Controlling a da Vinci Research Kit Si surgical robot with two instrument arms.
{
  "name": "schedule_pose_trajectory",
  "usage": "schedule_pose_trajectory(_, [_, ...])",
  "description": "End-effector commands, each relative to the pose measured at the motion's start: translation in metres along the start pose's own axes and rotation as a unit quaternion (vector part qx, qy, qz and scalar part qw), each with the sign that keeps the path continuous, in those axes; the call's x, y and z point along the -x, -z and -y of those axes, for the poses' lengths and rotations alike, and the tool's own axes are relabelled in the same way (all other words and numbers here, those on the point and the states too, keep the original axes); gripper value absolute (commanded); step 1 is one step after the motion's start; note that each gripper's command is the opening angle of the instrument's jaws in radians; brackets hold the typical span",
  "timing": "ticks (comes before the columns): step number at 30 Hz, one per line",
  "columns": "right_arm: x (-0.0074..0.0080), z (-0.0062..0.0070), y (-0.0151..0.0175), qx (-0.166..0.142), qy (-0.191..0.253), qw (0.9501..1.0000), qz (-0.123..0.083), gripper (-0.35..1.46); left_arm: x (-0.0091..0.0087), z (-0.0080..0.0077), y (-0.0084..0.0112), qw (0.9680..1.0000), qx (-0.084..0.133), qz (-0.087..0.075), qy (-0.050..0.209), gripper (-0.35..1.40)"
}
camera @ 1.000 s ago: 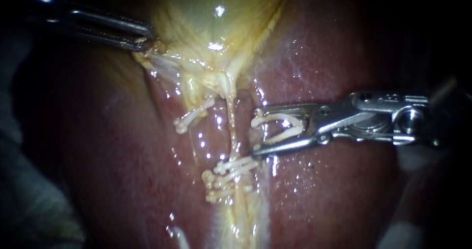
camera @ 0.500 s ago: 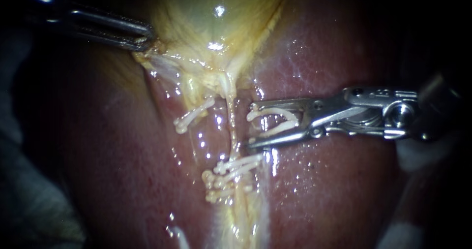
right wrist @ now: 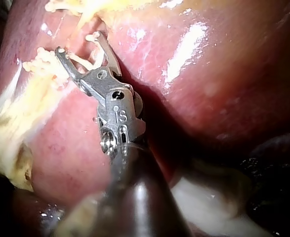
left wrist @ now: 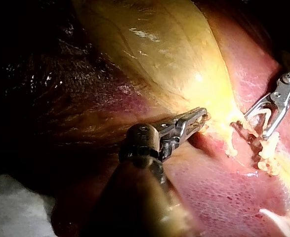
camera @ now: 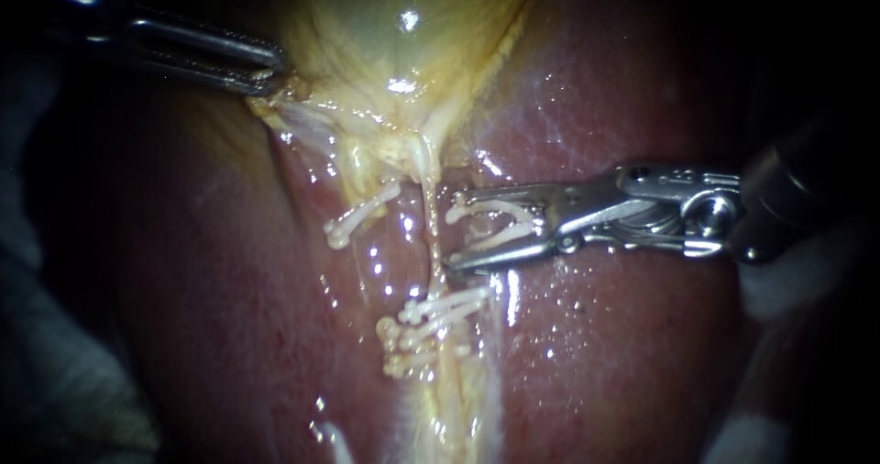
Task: Clipping third clip right tube
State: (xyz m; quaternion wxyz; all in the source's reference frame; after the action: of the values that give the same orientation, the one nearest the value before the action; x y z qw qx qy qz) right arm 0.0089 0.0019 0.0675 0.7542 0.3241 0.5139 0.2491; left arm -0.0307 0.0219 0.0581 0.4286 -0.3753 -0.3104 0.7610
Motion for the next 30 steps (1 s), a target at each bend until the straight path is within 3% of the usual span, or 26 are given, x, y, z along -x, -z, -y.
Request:
schedule_pose_trajectory(1, [-0.0001,0.0001,-0.0004,-0.001,-0.002,1.0,-0.004,0.5,0.0,0.0,0.0,1.0,-0.001,-0.001,0.0,-0.35])
schedule_pose_trajectory(6, [-0.0006,0.0005,-0.0019,-0.012,-0.018,0.9995,-0.025,0.5,0.0,0.0,0.0,1.0,-0.001,-0.001,0.0,-0.35])
schedule_pose_trajectory(19, [-0.0016,0.0013,-0.003,-0.027,-0.03,0.9977,-0.054,0.5,0.0,0.0,0.0001,1.0,-0.001,0.0,0.0,-0.35])
schedule_pose_trajectory(25, [-0.0029,0.0024,-0.003,-0.045,-0.039,0.9954,-0.075,0.5,0.0,0.0,0.0001,1.0,-0.001,0.0,0.0,-0.35])
schedule_pose_trajectory(30, [-0.0041,0.0027,-0.0026,-0.054,-0.048,0.9928,-0.095,0.48,0.0,0.0,0.0001,1.0,-0.002,-0.001,0.0,-0.35])
